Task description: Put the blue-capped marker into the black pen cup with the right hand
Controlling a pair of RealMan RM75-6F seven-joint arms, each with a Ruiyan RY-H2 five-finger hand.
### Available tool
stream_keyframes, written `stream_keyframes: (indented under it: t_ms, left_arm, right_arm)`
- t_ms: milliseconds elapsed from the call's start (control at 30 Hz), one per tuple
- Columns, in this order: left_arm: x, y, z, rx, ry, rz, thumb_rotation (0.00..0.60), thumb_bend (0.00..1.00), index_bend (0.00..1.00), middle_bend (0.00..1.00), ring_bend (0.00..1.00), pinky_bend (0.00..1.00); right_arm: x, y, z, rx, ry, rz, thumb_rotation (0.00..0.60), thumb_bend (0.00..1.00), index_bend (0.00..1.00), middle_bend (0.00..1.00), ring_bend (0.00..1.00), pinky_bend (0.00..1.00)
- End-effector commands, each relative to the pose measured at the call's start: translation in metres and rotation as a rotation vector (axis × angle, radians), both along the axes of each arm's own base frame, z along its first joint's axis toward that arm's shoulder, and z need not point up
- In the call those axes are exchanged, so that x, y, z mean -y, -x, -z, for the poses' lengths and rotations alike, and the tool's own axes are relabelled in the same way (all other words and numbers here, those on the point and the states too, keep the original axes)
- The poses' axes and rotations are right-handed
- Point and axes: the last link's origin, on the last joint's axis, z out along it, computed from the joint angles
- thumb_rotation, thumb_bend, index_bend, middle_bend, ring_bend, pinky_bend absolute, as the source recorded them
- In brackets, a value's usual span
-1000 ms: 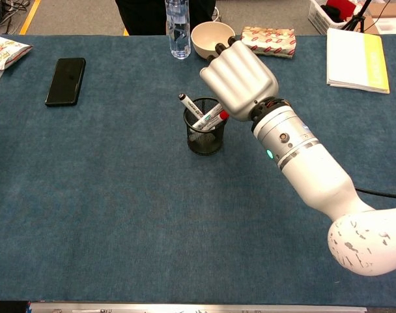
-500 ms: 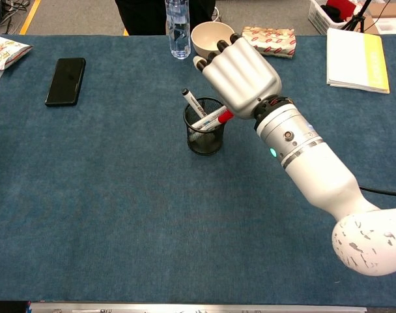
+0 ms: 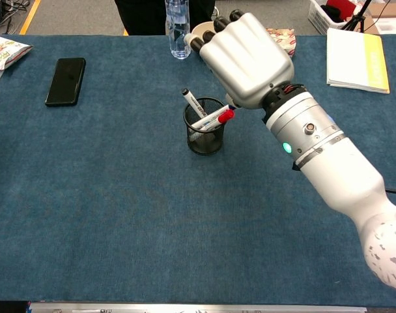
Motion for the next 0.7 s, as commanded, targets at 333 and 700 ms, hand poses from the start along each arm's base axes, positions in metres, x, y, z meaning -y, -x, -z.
stream_keyframes:
  t_ms: [333,700]
  left_arm:
    - [0.000,-0.001,0.004,-0.007,0.010,0.000,0.600,0.19,0.52,0.35,0.28,0.54]
    - [0.000,-0.001,0.008,-0.010,0.020,0.003,0.600,0.19,0.52,0.35,0.28,0.54]
  right_arm:
    - [-0.021,0.034,-0.052,0.143,0.081,0.010,0.600,0.14,0.26,0.39,0.25,0.27]
    - [-0.038,0.096,-0.100,0.278,0.188,0.124,0.600,0.14,0.26,0.40,0.25,0.27]
